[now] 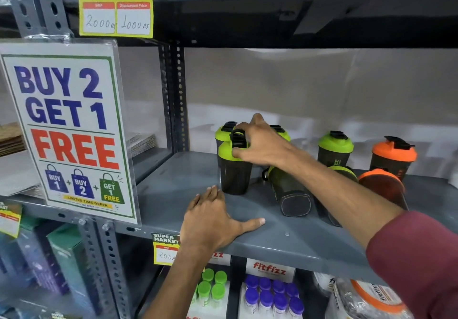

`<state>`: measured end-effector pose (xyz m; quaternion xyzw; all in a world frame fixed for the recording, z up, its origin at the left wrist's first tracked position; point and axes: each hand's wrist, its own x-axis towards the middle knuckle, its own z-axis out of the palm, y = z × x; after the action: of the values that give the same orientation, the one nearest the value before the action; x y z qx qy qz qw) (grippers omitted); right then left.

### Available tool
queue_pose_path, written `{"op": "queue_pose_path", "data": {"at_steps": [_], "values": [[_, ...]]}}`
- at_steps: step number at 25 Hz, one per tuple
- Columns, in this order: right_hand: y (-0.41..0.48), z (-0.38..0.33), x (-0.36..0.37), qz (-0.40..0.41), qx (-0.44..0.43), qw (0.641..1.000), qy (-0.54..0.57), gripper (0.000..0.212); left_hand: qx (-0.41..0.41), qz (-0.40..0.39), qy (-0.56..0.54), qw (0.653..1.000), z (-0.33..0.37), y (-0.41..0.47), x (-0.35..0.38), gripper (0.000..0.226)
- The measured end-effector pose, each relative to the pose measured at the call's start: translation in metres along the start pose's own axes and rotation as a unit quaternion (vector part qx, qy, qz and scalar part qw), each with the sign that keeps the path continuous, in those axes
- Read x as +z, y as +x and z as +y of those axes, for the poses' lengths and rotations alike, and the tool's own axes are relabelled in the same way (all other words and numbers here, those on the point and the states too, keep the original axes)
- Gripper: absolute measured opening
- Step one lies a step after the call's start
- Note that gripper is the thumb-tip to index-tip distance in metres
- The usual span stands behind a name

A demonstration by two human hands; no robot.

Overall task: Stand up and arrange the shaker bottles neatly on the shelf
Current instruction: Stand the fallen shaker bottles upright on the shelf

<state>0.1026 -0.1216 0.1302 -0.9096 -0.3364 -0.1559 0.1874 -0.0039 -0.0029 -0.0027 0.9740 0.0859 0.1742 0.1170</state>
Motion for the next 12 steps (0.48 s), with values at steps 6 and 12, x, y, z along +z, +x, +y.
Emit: {"op": "queue_pose_path", "data": {"at_steps": [6,12], "values": [[0.018,-0.004,-0.008,-0.013,-0.015,0.999,-0.029,0.048,0.009,0.024,0.006,1.000,0.000,-0.001,0.001,0.134],[0.025,-0.015,0.002,-0.021,0.037,0.999,-0.031,0.058,-0.016,0.064,0.009,0.998,0.000,-0.001,0.004,0.117]]}}
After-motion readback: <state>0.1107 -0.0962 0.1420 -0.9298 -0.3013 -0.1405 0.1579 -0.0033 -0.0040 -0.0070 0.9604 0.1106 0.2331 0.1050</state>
